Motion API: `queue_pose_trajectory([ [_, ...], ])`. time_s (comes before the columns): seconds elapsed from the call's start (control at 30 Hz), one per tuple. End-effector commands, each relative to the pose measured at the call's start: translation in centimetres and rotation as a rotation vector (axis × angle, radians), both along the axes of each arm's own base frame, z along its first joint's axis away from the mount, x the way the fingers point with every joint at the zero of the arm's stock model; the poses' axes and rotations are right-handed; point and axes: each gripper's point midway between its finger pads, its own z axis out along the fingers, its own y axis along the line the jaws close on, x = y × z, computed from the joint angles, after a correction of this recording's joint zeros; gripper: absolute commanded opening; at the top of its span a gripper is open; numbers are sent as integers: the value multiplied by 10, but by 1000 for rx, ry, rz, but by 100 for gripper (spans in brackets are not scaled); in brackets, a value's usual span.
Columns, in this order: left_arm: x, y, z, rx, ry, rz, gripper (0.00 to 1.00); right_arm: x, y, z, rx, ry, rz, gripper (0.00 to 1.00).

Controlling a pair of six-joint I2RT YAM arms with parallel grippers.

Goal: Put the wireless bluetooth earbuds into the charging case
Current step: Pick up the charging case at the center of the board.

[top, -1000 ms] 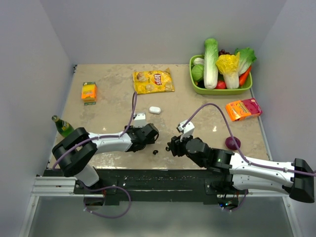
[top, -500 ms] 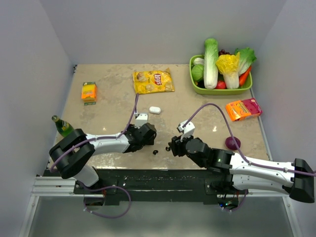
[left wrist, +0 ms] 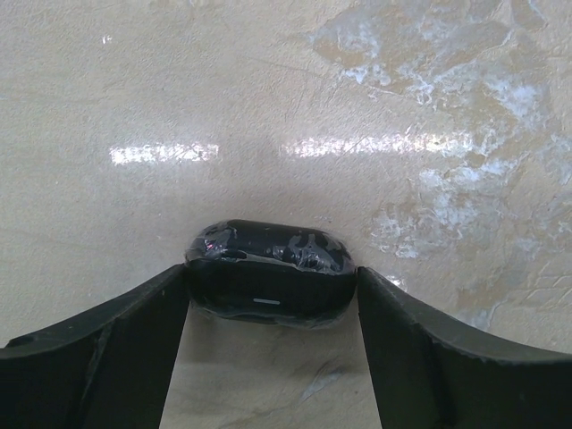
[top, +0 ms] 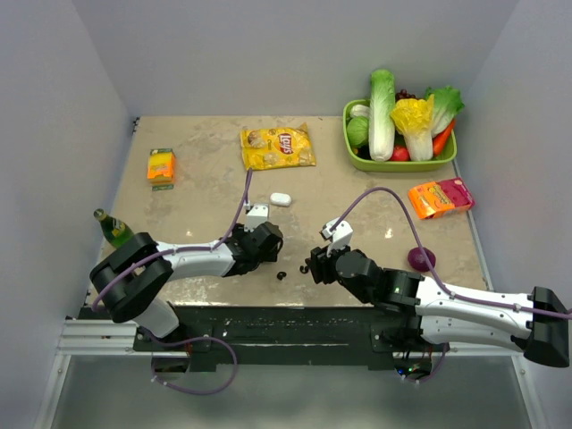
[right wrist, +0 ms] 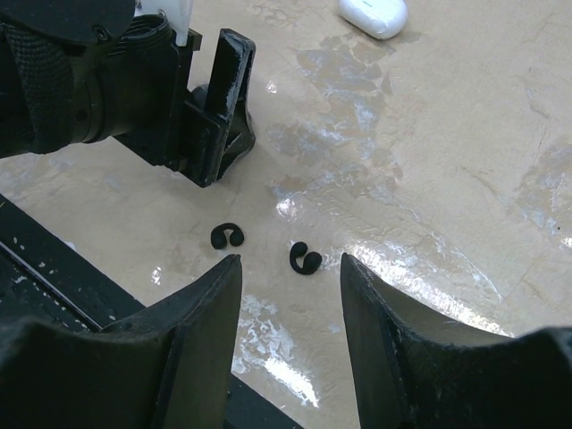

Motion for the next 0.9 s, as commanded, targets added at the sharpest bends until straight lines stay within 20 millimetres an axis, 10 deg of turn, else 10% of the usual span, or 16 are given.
queue_pose_trajectory([
  [0.0, -26, 21, -31, 81, 124, -38, 73, 4, -3, 7, 28, -16, -33, 51],
  [0.4, -5, 2, 14, -25, -44, -105, 3, 7, 0, 37, 73, -42, -40, 51],
  [0.67, 12, -20, 106, -280, -389, -207, 0, 8, 3, 75, 181, -89, -30, 55],
  [0.87, -13, -27, 177, -561, -741, -381, 0, 1, 12, 100, 227, -95, 30, 58],
])
